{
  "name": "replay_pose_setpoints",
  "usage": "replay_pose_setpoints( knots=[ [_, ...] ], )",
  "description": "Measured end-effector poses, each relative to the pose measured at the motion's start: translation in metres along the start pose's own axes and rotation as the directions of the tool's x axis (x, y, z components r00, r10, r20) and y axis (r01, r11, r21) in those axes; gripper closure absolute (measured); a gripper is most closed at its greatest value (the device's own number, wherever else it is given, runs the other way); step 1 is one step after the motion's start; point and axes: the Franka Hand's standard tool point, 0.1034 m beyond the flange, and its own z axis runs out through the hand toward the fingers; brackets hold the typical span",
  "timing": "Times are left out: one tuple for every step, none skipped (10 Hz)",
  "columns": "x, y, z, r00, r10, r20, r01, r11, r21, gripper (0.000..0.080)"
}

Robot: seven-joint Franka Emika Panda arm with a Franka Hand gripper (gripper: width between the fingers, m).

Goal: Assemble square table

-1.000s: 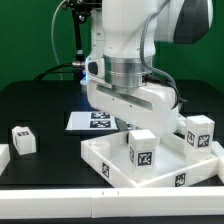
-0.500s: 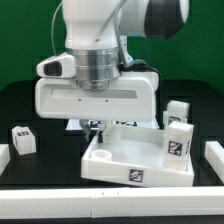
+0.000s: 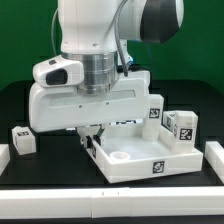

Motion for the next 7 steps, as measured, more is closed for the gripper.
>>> replay_pose_setpoints(
  knots=[
    [0.018, 0.004, -0.008, 0.982, -0.187, -0.010, 0.187, 0.982, -0.005, 0.0737],
    [0.024, 0.005, -0.012, 0.964, -0.264, -0.014, 0.264, 0.964, -0.019, 0.0737],
    [0.020, 0.007, -0.009, 0.945, -0.326, -0.002, 0.326, 0.945, -0.020, 0.0737],
    [0.018, 0.009, -0.009, 0.928, -0.373, 0.007, 0.373, 0.928, -0.023, 0.0737],
    [0.017, 0.011, -0.009, 0.910, -0.414, 0.015, 0.414, 0.910, -0.026, 0.0737],
    [0.016, 0.012, -0.009, 0.875, -0.484, 0.027, 0.484, 0.874, -0.029, 0.0737],
    [0.026, 0.012, -0.012, 0.804, -0.594, 0.028, 0.594, 0.803, -0.041, 0.0737]
  ],
)
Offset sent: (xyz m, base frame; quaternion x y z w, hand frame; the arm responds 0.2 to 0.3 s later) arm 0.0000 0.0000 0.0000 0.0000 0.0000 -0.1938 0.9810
